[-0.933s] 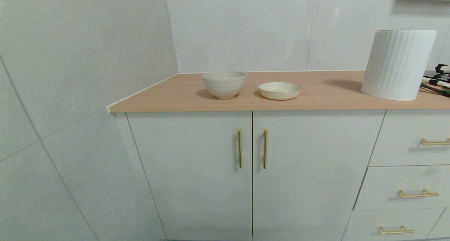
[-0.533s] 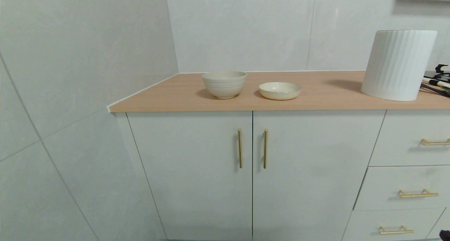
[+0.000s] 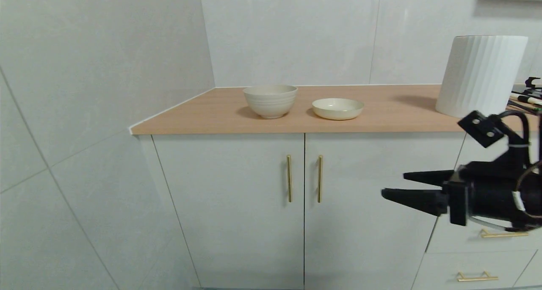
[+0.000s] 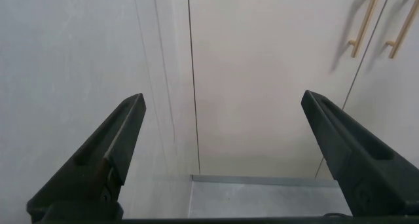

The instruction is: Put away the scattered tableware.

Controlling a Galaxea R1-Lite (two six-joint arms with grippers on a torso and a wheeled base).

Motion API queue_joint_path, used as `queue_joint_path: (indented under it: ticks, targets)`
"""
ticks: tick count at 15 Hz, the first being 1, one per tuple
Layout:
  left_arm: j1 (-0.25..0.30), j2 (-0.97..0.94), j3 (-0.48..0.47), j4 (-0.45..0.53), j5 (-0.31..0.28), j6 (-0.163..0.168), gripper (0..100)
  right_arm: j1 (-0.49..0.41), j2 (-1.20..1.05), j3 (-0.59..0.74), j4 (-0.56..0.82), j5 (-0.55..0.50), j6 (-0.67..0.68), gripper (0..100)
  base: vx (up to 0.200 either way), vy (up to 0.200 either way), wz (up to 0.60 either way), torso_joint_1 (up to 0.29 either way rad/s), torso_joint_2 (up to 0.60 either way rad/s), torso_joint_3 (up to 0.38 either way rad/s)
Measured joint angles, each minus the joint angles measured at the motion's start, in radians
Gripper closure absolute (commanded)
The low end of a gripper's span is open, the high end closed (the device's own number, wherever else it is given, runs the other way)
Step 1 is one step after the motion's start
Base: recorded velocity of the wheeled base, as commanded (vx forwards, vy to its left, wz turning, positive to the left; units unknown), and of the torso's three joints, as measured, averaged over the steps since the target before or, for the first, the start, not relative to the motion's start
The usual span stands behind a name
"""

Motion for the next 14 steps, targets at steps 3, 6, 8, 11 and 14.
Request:
queue_joint_path:
  ticks: [3,6,8,11,14]
  targets:
    - [0.0,0.0,0.0,0.0,0.0,0.0,0,0.04,0.207,-0.133,-0.076,0.113,0.09,0,0.0,0.0,0.0,0.0,0.0,0.0]
    - [0.0,0.0,0.0,0.0,0.0,0.0,0,0.054,0.367,-0.254,-0.094,0.151,0.117,0,0.0,0.0,0.0,0.0,0.0,0.0]
    - [0.0,0.0,0.0,0.0,0.0,0.0,0,0.065,0.456,-0.296,-0.129,0.154,0.133,0,0.0,0.0,0.0,0.0,0.0,0.0]
    - [0.0,0.0,0.0,0.0,0.0,0.0,0,0.067,0.571,-0.314,-0.232,0.152,0.141,0,0.0,0.0,0.0,0.0,0.0,0.0]
    - [0.0,0.0,0.0,0.0,0.0,0.0,0,0.066,0.634,-0.317,-0.283,0.132,0.141,0,0.0,0.0,0.0,0.0,0.0,0.0]
